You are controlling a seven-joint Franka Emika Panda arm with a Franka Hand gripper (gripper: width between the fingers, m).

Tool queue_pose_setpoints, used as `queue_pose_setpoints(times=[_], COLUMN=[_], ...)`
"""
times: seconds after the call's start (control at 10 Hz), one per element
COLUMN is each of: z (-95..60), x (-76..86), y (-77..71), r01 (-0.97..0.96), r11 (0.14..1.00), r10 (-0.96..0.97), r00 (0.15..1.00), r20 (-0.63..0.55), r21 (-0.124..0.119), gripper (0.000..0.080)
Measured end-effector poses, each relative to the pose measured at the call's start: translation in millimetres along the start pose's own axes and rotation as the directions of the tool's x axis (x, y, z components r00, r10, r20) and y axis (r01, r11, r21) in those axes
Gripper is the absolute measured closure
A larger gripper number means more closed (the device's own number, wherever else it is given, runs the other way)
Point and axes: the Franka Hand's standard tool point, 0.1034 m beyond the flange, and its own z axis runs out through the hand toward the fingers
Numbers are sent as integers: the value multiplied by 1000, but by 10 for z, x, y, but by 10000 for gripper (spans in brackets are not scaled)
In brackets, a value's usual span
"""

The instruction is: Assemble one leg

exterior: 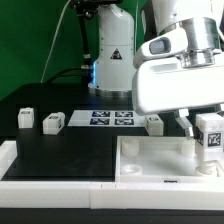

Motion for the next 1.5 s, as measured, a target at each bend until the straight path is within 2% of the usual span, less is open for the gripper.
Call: queue_pose_setpoints(times=[0.5,1.0,1.1,1.2,1.3,1.4,1.5], z=[118,135,135,135,135,135,135], x=[-138,-118,-118,-118,-118,-118,-118], y=[51,14,15,15,15,15,15], r01=[0,3,3,3,3,3,3], r11=[1000,1000,1000,1000,1000,1000,1000], r10=[0,-3,-3,-3,-3,-3,-3], r00=[1000,1000,1000,1000,1000,1000,1000], r20=[21,-5,-5,-5,-5,-5,-5], r21=[-2,-3,-3,-3,-3,-3,-3], gripper=[509,509,347,220,220,164,152])
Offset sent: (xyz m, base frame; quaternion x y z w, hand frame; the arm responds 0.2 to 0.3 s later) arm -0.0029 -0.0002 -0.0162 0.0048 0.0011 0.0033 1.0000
